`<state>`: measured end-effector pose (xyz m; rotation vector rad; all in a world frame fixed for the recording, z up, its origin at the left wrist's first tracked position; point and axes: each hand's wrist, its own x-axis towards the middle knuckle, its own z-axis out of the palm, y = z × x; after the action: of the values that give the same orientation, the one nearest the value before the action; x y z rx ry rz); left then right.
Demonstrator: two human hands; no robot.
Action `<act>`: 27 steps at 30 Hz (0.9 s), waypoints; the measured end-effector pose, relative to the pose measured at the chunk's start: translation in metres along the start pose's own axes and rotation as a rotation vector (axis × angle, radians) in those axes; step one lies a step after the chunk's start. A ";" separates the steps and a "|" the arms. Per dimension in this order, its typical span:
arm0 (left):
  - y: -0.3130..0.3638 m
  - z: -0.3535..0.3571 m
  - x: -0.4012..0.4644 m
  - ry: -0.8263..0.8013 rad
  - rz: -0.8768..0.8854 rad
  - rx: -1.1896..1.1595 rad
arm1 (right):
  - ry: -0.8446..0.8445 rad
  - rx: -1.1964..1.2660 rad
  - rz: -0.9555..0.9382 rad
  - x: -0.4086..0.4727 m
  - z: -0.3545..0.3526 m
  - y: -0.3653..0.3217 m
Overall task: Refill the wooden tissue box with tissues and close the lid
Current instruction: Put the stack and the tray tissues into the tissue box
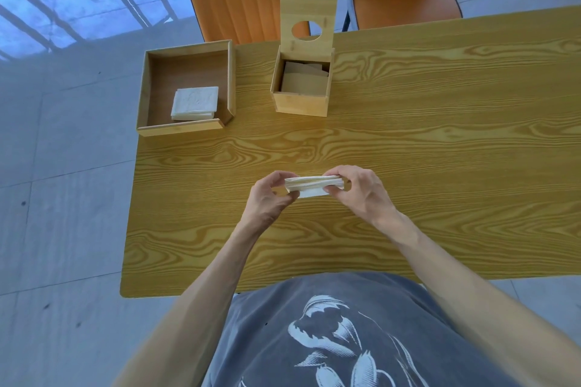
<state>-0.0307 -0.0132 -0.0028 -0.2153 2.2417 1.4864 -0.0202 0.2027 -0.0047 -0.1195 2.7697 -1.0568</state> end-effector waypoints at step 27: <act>0.117 -0.066 0.125 0.114 0.258 0.055 | 0.226 0.094 -0.043 0.146 -0.074 -0.037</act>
<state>-0.2021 -0.0112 0.0617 0.0076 2.4743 1.5725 -0.1768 0.2037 0.0543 -0.0506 2.9202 -1.2826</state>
